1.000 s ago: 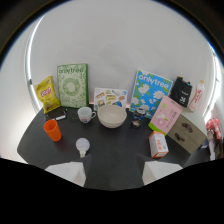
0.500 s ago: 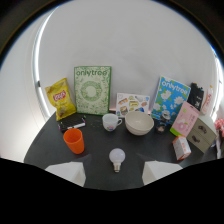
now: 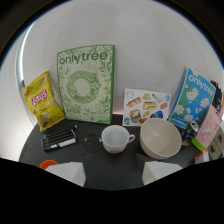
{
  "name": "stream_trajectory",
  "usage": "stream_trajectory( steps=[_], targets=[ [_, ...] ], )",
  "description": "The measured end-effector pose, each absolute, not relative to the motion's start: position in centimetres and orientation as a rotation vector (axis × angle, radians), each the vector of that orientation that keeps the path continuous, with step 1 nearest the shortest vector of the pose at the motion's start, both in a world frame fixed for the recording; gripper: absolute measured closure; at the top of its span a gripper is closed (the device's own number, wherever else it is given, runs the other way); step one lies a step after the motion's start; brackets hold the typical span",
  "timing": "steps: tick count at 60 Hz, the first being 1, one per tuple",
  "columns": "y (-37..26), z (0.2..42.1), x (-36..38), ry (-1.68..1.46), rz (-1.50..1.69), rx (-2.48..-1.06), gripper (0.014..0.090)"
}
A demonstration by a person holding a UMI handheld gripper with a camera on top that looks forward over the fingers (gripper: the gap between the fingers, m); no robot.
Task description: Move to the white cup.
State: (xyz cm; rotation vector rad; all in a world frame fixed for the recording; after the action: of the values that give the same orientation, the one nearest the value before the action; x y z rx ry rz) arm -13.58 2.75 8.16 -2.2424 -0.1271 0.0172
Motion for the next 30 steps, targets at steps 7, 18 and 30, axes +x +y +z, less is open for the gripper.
stream_trajectory(
  steps=[7, 18, 30],
  targets=[
    [4.2, 6.3, -13.5, -0.098, 0.026, -2.28, 0.0191],
    [5.4, 5.4, -13.9, -0.094, 0.04, -2.3, 0.0186],
    [5.8, 5.2, -14.4, -0.099, 0.045, -2.303, 0.0188]
  ],
)
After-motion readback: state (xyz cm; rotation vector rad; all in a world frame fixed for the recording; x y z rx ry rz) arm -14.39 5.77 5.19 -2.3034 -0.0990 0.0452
